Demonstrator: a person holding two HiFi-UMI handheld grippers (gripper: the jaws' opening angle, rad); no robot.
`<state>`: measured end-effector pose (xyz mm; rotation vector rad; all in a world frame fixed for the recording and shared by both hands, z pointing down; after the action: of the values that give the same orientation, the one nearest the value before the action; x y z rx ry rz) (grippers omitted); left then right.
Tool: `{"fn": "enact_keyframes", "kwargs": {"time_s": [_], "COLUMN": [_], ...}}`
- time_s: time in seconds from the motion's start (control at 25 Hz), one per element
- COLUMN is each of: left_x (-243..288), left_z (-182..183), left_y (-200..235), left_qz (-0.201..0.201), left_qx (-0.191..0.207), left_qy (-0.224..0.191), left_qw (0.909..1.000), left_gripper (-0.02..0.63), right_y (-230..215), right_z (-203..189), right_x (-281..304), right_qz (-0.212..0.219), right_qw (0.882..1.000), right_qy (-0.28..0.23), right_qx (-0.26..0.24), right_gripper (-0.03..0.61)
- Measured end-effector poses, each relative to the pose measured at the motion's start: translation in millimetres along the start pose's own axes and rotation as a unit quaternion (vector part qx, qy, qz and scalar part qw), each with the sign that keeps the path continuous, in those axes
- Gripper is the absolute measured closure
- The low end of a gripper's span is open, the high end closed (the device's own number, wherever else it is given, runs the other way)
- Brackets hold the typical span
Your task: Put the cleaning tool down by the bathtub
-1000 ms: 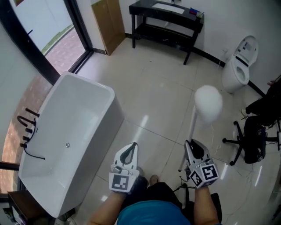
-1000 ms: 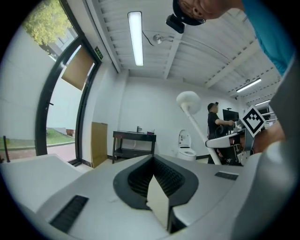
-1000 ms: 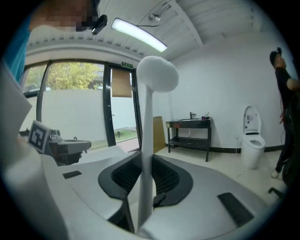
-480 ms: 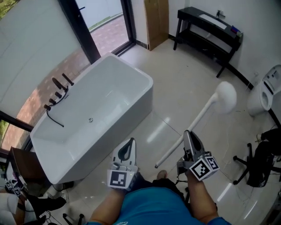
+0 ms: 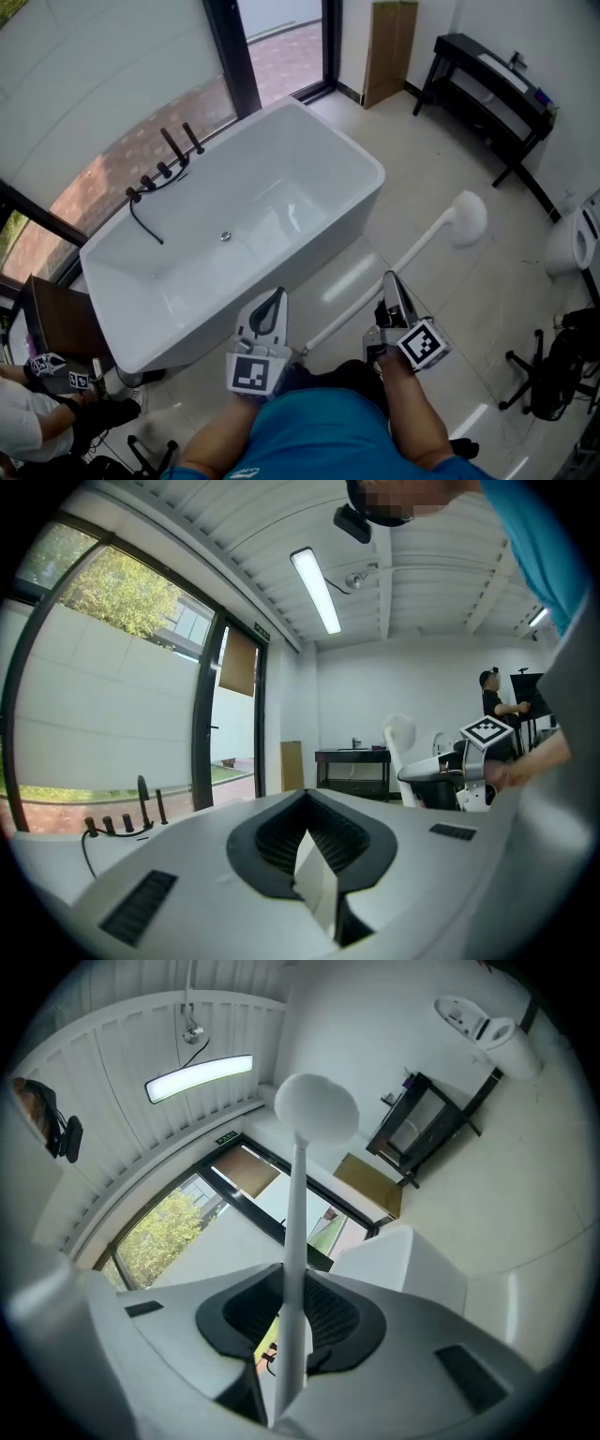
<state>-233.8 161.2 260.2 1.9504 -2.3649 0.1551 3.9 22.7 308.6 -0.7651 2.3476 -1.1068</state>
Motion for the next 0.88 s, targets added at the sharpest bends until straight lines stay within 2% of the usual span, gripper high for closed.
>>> {"fn": "enact_keyframes", "kwargs": {"time_s": [0.2, 0.44, 0.64, 0.88], "left_x": [-15, -4, 25, 47], "left_z": [-19, -49, -69, -121], "left_y": [49, 73, 74, 72], "left_qz": [0.043, 0.088, 0.094, 0.090], "left_qx": [-0.011, -0.027, -0.038, -0.054], "left_qy": [0.021, 0.047, 0.062, 0.069], "left_qw": [0.9988, 0.9946, 0.9929, 0.9921], "left_gripper": [0.618, 0.618, 0.618, 0.618], "right_y": [-1, -40, -76, -120], "right_z": [-51, -96, -107, -138], "right_x": [31, 59, 80, 87], "right_qz": [-0.013, -0.040, -0.069, -0.088], "right_qw": [0.998, 0.993, 0.990, 0.987], "right_qy": [0.025, 0.060, 0.063, 0.056], "right_qx": [0.052, 0.098, 0.109, 0.121], "right_gripper": [0.488, 0.488, 0.488, 0.488]}}
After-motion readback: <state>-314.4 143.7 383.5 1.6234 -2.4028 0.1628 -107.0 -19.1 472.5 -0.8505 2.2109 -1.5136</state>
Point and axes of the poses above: the fingertips, and each gripper's own axes: x forward along the fingers, y to its left, z out of its top, the point moved 7 cm from there along -x, backward along the fingers, and after that the axes turned 13 degrees about z, right-handed, at the moved point
